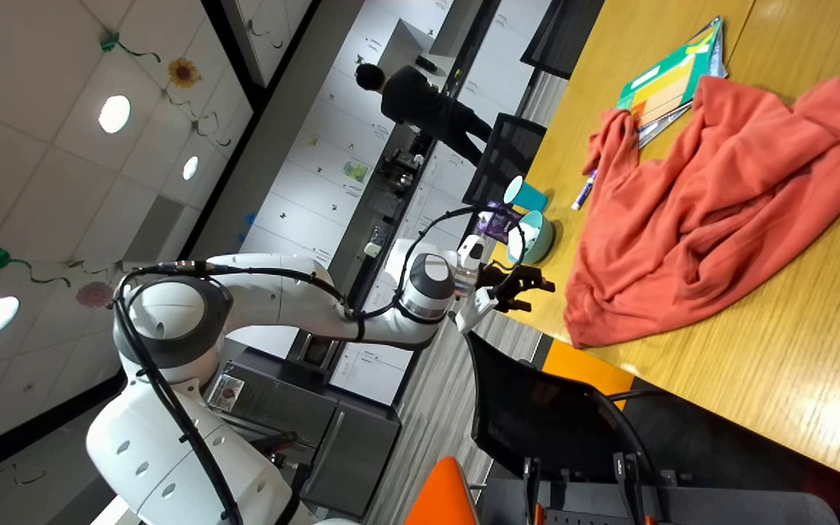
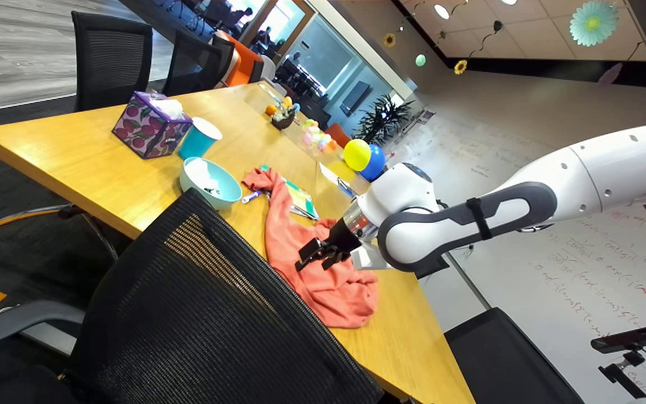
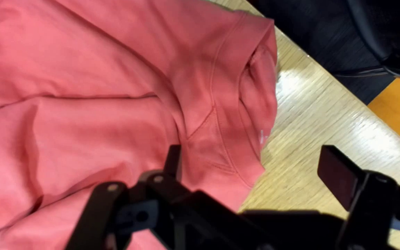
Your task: Hang the shirt on the back of the chair
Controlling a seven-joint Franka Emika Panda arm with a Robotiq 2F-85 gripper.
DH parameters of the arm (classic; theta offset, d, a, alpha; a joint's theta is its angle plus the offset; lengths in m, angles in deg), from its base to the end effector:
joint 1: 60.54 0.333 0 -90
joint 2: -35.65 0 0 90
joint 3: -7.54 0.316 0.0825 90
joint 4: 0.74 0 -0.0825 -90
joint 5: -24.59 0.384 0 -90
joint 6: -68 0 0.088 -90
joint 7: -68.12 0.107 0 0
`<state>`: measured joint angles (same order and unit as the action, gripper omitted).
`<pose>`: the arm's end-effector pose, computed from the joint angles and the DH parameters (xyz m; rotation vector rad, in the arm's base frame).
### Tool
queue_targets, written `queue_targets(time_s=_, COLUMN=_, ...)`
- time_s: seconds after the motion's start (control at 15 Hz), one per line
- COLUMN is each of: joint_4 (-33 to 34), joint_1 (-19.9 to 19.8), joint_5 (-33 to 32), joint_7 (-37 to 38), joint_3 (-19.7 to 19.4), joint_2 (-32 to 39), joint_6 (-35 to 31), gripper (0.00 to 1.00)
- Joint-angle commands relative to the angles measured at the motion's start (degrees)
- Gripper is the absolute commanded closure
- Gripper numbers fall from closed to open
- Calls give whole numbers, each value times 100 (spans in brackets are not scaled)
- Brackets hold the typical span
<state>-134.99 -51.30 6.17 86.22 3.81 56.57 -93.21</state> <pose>0.5188 0.0644 0.1867 3.0146 0.1284 0.1944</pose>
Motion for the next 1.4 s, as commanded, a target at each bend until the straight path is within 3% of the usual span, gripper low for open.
queue_targets(time_s=0.0, joint_4=444, joint_1=546, joint_5=-214, joint_7=531, joint_3=-527, joint_2=560, joint_6=-185, gripper=0)
queue_targets(time_s=0.73, joint_4=1150, joint_1=1062, joint_5=122, joint_7=600, joint_3=-980, joint_2=1693, joint_6=-139, gripper=0)
queue_targets(time_s=0.8, joint_4=1180, joint_1=1085, joint_5=135, joint_7=590, joint_3=-1008, joint_2=1752, joint_6=-156, gripper=25)
queue_targets(time_s=0.87, joint_4=1204, joint_1=1100, joint_5=146, joint_7=566, joint_3=-1022, joint_2=1792, joint_6=-144, gripper=26)
queue_targets(time_s=1.33, joint_4=1212, joint_1=1166, joint_5=319, joint_7=482, joint_3=-996, joint_2=1751, joint_6=-70, gripper=81)
